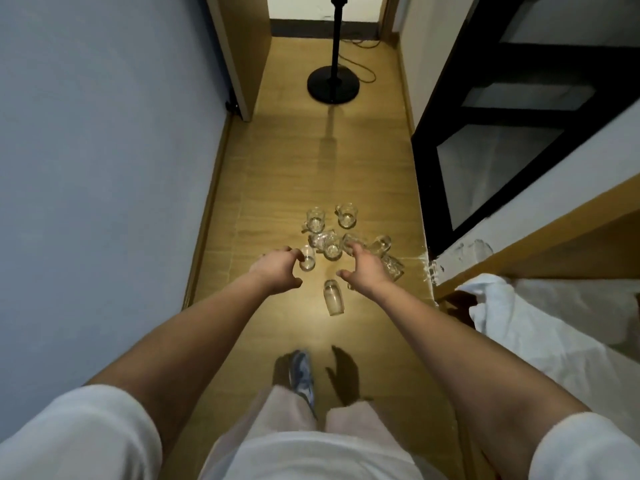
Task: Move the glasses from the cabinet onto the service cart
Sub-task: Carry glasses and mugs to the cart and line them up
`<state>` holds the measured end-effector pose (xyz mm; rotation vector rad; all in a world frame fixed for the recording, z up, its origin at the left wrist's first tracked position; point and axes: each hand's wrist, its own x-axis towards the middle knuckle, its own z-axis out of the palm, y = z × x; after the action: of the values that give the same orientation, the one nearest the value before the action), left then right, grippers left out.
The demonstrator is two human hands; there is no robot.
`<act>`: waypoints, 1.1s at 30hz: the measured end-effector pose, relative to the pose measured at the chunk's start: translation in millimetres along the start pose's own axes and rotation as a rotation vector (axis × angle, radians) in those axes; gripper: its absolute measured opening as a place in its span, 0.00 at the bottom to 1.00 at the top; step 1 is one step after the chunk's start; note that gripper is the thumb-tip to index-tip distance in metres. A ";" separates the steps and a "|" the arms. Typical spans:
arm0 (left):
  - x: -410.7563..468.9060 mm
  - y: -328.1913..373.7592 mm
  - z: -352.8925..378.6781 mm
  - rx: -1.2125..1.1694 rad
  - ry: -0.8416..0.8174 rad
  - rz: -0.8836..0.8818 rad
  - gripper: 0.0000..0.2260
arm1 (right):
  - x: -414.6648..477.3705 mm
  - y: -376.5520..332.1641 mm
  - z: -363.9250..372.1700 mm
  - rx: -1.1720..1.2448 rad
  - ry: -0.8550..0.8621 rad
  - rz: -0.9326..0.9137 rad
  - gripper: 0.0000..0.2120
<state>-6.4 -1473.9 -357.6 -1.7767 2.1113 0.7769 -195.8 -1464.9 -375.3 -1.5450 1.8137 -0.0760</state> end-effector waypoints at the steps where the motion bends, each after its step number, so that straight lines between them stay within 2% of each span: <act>1: 17.7 -3.9 -12.9 0.007 -0.005 0.004 0.24 | 17.5 -3.6 -7.2 0.010 0.004 0.001 0.33; 8: 123.3 -5.3 -53.7 0.032 -0.078 0.023 0.23 | 110.9 10.3 -52.3 0.015 -0.001 0.042 0.34; 15: 222.2 4.9 -44.1 -0.046 -0.154 -0.024 0.23 | 198.3 56.1 -81.5 -0.104 -0.113 -0.006 0.33; 19: 290.6 10.3 -27.1 -0.128 -0.133 -0.036 0.23 | 263.0 88.9 -82.6 -0.083 -0.116 0.007 0.33; 25: 393.6 3.3 26.6 -0.160 -0.153 0.021 0.23 | 349.9 142.1 -25.2 0.062 -0.132 -0.016 0.32; 29: 473.6 -13.5 81.6 -0.216 -0.128 0.019 0.22 | 414.9 191.3 30.8 0.149 -0.129 0.046 0.32; 33: 528.7 -27.0 155.4 -0.171 -0.175 0.036 0.21 | 463.9 239.4 91.2 0.249 -0.102 0.138 0.31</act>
<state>-110.7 -1824.3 -770.8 -1.6864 2.0195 1.1099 -344.0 -1767.8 -784.1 -1.2269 1.7522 -0.1488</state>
